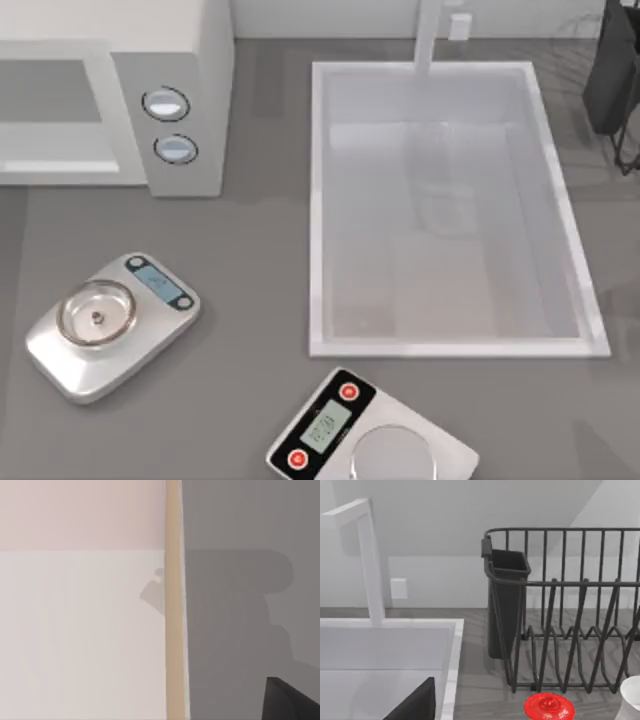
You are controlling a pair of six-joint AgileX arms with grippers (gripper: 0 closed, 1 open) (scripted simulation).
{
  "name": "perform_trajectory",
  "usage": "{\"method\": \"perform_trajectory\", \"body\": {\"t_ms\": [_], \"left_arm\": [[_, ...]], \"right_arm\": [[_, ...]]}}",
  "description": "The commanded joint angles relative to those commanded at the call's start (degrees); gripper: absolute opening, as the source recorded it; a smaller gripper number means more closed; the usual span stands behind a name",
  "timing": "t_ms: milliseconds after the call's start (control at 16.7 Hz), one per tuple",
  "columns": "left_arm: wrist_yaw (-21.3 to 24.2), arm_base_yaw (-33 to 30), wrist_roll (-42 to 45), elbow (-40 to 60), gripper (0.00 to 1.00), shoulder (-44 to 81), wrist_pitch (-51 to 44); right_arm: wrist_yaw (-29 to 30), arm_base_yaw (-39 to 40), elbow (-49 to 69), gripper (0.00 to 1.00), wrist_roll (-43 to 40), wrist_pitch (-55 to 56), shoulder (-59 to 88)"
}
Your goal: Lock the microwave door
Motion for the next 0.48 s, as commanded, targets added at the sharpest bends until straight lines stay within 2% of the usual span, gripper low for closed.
{"method": "perform_trajectory", "body": {"t_ms": [300,480], "left_arm": [[-0.18,-1.1,-0.29,0.2,0.0,-1.14,0.45],[-1.49,-5.98,-2.31,-1.07,0.0,-6.85,3.06]], "right_arm": [[0.0,0.0,0.0,1.0,0.0,0.0,0.0],[0.0,0.0,0.0,1.0,0.0,0.0,0.0]]}}
